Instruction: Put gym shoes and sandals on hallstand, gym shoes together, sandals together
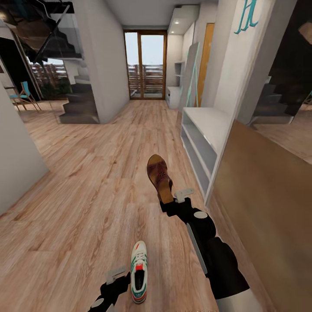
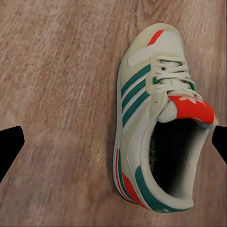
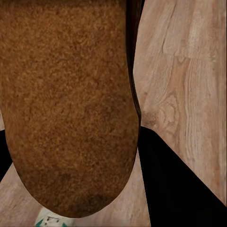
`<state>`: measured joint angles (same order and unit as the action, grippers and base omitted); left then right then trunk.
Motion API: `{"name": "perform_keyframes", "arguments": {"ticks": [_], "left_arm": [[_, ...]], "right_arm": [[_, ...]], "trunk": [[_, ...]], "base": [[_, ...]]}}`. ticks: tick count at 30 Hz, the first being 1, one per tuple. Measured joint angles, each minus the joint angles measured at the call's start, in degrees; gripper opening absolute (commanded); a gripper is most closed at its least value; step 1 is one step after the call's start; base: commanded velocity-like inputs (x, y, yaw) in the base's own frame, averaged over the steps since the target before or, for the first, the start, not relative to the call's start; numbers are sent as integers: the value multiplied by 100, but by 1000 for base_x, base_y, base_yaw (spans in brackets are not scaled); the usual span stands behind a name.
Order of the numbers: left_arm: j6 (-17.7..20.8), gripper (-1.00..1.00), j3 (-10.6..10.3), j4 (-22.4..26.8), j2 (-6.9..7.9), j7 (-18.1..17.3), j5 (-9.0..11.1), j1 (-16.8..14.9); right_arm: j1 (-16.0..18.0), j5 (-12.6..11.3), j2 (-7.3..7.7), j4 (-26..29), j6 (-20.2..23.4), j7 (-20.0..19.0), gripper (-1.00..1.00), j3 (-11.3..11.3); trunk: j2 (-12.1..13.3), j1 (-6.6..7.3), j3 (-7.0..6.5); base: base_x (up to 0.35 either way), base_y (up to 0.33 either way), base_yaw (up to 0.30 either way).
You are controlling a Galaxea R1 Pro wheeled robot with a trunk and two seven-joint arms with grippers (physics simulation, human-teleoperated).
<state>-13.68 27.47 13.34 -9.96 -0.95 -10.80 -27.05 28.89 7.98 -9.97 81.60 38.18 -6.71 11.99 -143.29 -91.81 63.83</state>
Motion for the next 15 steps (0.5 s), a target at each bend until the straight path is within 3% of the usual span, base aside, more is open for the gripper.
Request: {"name": "perform_keyframes", "arguments": {"ticks": [4, 15], "left_arm": [[4, 100, -7, 1, 0, -1, -14, 0], [6, 100, -13, 25, 0, 7, -19, 1]], "right_arm": [[1, 0, 0, -1, 0, 1, -100, 0], [0, 0, 0, -1, 0, 1, -100, 1]], "trunk": [[0, 0, 0], [0, 0, 0]], "base": [[0, 0, -215], [0, 0, -60]]}}
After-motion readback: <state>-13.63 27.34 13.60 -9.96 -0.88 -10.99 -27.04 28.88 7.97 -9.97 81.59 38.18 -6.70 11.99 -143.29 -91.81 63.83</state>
